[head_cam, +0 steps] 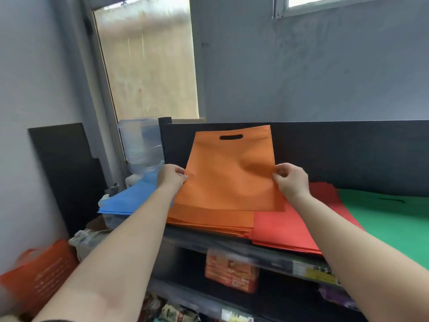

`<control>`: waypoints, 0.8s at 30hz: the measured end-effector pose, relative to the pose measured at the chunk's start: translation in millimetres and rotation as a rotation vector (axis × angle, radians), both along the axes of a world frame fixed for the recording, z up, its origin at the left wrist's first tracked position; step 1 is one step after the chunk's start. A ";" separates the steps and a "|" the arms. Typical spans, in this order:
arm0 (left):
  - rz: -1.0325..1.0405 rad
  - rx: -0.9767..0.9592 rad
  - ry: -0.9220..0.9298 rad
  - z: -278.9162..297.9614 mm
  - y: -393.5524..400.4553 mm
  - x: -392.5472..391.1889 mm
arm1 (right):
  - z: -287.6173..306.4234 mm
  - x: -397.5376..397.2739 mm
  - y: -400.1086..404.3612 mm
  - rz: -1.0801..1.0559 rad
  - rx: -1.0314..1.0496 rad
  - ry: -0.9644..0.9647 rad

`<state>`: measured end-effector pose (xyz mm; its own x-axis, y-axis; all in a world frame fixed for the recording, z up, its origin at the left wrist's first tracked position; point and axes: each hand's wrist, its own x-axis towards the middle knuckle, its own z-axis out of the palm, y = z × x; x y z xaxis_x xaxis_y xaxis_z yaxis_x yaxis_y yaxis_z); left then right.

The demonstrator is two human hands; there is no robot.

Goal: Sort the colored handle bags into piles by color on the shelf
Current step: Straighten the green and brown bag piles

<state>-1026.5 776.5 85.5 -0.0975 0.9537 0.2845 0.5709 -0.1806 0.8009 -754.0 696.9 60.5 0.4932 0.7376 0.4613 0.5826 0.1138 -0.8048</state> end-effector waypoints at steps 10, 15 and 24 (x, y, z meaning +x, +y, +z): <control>-0.043 0.061 0.307 -58.1 67.8 -28.3 | -46.8 -49.5 39.5 -0.190 -0.303 -0.187; -0.131 -0.017 0.720 -75.4 82.4 -21.9 | -58.4 -48.3 45.7 -0.269 -0.477 -0.266; -0.256 0.256 1.117 -38.5 82.6 56.7 | -17.9 -5.1 5.7 -0.304 -0.684 -0.837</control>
